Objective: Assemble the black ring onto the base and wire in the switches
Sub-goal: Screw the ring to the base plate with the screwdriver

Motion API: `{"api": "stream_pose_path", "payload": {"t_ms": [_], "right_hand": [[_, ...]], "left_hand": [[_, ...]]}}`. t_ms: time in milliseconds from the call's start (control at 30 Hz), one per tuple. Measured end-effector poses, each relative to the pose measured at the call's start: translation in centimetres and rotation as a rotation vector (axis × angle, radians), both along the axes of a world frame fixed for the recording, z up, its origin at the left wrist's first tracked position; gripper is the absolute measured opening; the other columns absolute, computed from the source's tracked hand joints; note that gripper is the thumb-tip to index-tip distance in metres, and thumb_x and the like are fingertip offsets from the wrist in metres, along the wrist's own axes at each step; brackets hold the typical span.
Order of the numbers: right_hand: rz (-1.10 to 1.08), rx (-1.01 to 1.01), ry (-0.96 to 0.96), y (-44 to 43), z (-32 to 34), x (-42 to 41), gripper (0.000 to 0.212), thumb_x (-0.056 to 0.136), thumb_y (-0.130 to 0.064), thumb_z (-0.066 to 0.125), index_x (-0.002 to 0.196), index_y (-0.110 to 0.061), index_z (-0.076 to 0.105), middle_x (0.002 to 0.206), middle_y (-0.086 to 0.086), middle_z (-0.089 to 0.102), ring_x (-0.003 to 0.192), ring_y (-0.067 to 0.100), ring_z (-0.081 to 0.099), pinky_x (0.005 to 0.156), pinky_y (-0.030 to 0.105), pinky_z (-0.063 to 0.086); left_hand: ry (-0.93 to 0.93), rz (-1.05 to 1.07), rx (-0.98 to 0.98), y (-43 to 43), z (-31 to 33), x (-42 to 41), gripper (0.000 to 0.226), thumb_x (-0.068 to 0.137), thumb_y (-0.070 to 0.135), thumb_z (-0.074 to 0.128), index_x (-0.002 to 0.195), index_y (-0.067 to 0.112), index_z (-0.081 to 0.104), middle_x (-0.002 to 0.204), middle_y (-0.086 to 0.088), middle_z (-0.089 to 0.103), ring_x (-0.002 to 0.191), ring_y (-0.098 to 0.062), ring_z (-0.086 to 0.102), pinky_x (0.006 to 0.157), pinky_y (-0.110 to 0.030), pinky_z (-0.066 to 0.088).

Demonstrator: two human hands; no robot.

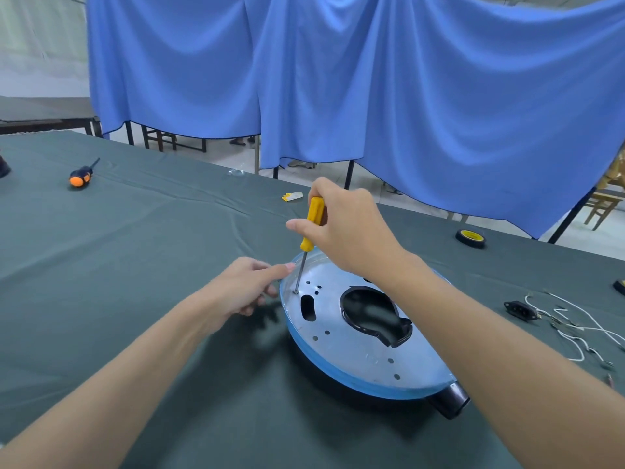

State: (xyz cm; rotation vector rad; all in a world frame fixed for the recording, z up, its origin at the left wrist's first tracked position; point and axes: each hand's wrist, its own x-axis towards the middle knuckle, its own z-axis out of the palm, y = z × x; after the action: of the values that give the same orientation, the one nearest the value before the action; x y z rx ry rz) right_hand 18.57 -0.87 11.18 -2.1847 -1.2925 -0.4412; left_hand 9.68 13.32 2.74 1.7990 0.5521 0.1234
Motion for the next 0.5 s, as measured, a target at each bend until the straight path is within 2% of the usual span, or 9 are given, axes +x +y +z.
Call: {"api": "stream_pose_path", "payload": {"t_ms": [100,133,200,267,333,433,500], "right_hand": [[-0.109,-0.017,-0.024,0.2,-0.1,-0.1,0.037,0.086,-0.043,0.063,0.082,-0.016,0.039,0.058,0.004,0.04,0.066,0.029,0.041,0.057,0.031,0.031],[-0.139,-0.021,-0.033,0.3,-0.1,-0.1,0.036,0.087,-0.041,0.062,0.08,-0.016,0.037,0.058,0.004,0.037,0.067,0.03,0.041,0.057,0.031,0.031],[-0.185,-0.042,-0.064,0.4,-0.1,-0.2,0.034,0.087,-0.037,0.059,0.076,-0.017,0.033,0.058,0.004,0.033,0.068,0.032,0.04,0.058,0.032,0.03],[-0.228,-0.08,-0.106,0.5,0.1,-0.3,0.034,0.087,-0.037,0.057,0.073,-0.019,0.031,0.059,0.003,0.033,0.071,0.032,0.041,0.058,0.032,0.028],[-0.27,-0.117,-0.144,0.6,0.3,-0.4,0.041,0.088,-0.04,0.056,0.066,-0.02,0.027,0.061,0.001,0.033,0.071,0.032,0.042,0.054,0.032,0.024],[-0.285,-0.205,-0.189,0.8,0.6,-0.7,0.05,0.091,-0.051,0.051,0.063,-0.02,0.024,0.065,0.001,0.037,0.073,0.031,0.045,0.048,0.031,0.019],[-0.236,-0.256,-0.155,0.8,1.1,-0.8,0.045,0.092,-0.059,0.046,0.072,-0.019,0.039,0.073,0.001,0.045,0.079,0.029,0.048,0.054,0.033,0.029]], "left_hand": [[-0.262,0.11,0.188,-0.6,-0.5,0.2,0.019,0.087,0.036,0.071,0.102,0.025,0.07,0.095,0.005,0.069,0.085,-0.015,0.062,0.071,-0.028,0.048],[-0.347,0.116,0.254,-0.8,-0.4,0.2,0.017,0.087,0.033,0.072,0.103,0.027,0.07,0.097,0.007,0.07,0.093,-0.015,0.062,0.076,-0.029,0.047],[-0.433,0.047,0.31,-1.2,0.3,0.1,0.018,0.079,0.035,0.069,0.097,0.032,0.072,0.096,0.017,0.07,0.097,-0.009,0.06,0.077,-0.025,0.043],[-0.404,-0.073,0.373,-1.7,1.2,0.1,0.018,0.074,0.037,0.069,0.09,0.033,0.074,0.09,0.023,0.07,0.091,-0.005,0.059,0.078,-0.016,0.041],[-0.371,-0.106,0.502,-1.9,1.8,0.2,0.013,0.075,0.031,0.08,0.086,0.026,0.077,0.079,0.016,0.072,0.087,-0.007,0.06,0.079,-0.012,0.04],[-0.404,-0.04,0.625,-2.0,2.1,0.5,0.007,0.075,0.02,0.084,0.079,0.016,0.08,0.072,0.006,0.075,0.076,-0.01,0.065,0.091,-0.028,0.043],[-0.407,-0.05,0.648,-1.9,2.0,0.8,0.005,0.077,0.021,0.082,0.077,0.017,0.08,0.06,0.013,0.069,0.062,-0.003,0.057,0.096,-0.027,0.034]]}}
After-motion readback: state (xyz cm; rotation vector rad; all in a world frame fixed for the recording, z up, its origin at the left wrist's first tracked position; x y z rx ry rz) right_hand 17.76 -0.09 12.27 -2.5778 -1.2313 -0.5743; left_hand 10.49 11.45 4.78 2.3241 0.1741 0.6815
